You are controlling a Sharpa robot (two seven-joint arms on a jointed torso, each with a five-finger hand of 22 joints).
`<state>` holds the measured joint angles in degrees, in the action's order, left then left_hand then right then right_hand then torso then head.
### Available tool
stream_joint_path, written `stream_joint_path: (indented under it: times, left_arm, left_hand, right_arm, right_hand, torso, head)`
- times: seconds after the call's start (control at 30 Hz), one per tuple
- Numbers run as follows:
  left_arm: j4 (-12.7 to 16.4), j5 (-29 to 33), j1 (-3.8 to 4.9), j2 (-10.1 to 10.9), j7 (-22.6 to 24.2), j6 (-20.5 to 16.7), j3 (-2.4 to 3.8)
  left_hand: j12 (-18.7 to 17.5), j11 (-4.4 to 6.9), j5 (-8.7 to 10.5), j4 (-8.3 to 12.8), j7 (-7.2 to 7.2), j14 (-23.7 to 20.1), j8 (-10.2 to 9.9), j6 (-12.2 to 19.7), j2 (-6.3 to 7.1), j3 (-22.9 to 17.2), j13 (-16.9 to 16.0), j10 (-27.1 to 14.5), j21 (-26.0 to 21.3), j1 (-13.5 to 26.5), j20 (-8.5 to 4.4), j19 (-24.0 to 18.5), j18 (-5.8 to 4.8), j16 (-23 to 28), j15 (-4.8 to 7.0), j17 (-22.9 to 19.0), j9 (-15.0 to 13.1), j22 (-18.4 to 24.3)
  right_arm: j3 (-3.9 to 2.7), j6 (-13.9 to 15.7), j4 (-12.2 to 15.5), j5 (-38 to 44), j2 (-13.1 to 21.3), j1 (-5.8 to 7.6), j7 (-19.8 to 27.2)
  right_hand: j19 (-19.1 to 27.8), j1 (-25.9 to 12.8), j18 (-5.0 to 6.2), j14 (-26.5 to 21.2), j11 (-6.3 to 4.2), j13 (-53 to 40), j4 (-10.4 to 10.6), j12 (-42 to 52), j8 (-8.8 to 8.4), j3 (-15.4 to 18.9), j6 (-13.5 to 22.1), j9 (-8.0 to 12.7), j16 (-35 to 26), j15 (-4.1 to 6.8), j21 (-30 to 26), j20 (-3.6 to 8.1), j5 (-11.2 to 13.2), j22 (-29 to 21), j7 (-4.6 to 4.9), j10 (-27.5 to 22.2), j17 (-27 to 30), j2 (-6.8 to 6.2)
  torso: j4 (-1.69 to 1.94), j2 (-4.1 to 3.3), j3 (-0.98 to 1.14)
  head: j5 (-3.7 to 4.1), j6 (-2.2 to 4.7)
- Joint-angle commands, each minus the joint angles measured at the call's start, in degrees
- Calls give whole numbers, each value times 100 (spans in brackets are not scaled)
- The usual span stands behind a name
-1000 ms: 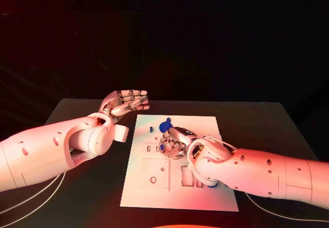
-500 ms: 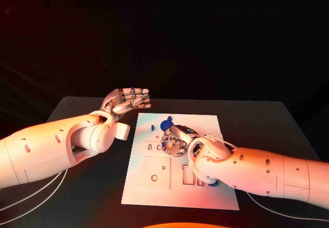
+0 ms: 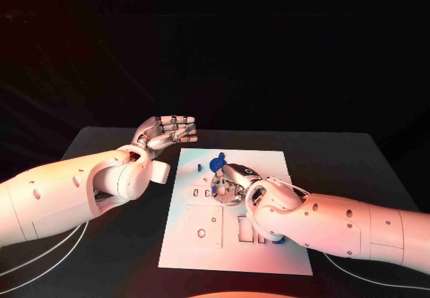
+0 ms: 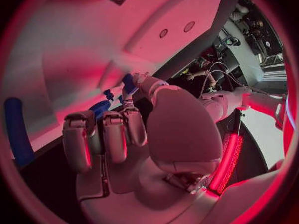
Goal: Assemble the parts on the task board
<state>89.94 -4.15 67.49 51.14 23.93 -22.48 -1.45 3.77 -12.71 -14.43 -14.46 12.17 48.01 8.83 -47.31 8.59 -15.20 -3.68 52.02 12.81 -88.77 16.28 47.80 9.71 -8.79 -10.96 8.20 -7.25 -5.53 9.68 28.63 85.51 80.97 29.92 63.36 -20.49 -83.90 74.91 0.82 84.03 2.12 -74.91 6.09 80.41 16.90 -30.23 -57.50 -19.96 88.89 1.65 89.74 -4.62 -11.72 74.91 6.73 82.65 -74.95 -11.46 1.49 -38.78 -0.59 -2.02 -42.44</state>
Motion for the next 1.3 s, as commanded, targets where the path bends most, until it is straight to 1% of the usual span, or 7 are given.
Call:
stream_joint_path:
  times: [0.03,0.63,0.7,0.73,0.9,1.03,1.3]
  left_arm:
    - [8,-27,3,-8,26,101,3]
    - [7,-27,3,7,10,102,3]
    - [4,-30,3,7,6,104,3]
    - [1,-34,3,6,2,104,3]
    - [-21,-113,3,2,-57,97,2]
    - [-67,-300,3,-11,-226,75,2]
    - [-229,-1179,5,-65,-1227,132,2]
  left_hand:
    - [-10,8,22,-18,292,-32,-21,9,2,0,6,-28,-40,68,3,-38,47,32,12,7,10,9]
    - [-12,8,21,-14,292,-40,-24,12,5,-3,7,-33,-45,70,4,-46,46,41,10,7,11,14]
    - [-12,8,21,-14,292,-40,-24,12,5,-3,7,-33,-45,70,4,-46,46,41,10,7,11,14]
    - [-12,8,21,-14,292,-40,-24,12,5,-3,7,-33,-45,70,4,-46,46,41,10,7,11,14]
    - [-12,7,21,-11,292,-42,-26,13,8,-4,7,-36,-47,70,4,-49,45,45,9,7,12,17]
    - [-13,7,25,-21,295,28,-39,34,36,24,6,-53,-27,119,-3,-18,58,16,27,30,19,15]
    - [782,391,19,-203,70,1733,397,-366,69,350,-283,1007,1023,762,-535,1357,84,-1649,586,951,-138,-452]
  right_arm:
    - [20,-146,-14,67,1,-26,-60]
    - [24,1,-22,31,8,-25,55]
    - [25,82,-4,28,17,-25,97]
    - [25,130,9,27,26,-25,119]
    - [23,429,120,11,103,-24,262]
    - [6,687,302,-54,247,12,450]
    - [-53,910,699,-880,760,293,1121]
  right_hand:
    - [-610,-68,-82,514,12,-434,-15,-53,-10,-10,85,-8,-7,3,26,18,-20,1509,22,-71,-1118,-36]
    - [-545,-315,-52,502,200,50,47,-552,-325,315,657,187,-24,-161,-85,-128,-16,1446,226,-535,-1074,-375]
    - [-536,-307,-47,500,219,93,91,-588,-357,550,727,226,-27,-178,-103,-149,-19,1437,242,-584,-1068,-383]
    - [-534,-279,-47,499,228,101,113,-591,-374,727,764,244,-28,-188,-106,-155,366,1436,245,-593,-1065,-349]
    - [-531,354,-44,499,284,180,611,-605,-496,2268,919,426,-30,-241,-120,-211,377,1432,320,-667,-1066,-20]
    - [-534,684,-45,499,309,223,1030,-611,-539,2714,921,490,-30,-258,-118,-226,379,1436,333,-701,-1066,-16]
    - [-504,896,-30,495,320,192,1054,-558,-595,2729,944,543,-35,-268,-176,-235,-11,1409,350,-668,-1051,96]
  torso:
    - [-2,-1,-1]
    - [-2,-7,2]
    - [-2,-7,4]
    - [0,-7,5]
    - [0,-5,8]
    - [-8,9,13]
    - [-27,26,18]
  head:
    - [4,2]
    - [2,8]
    - [-2,8]
    - [0,5]
    - [8,11]
    - [6,18]
    - [-13,57]
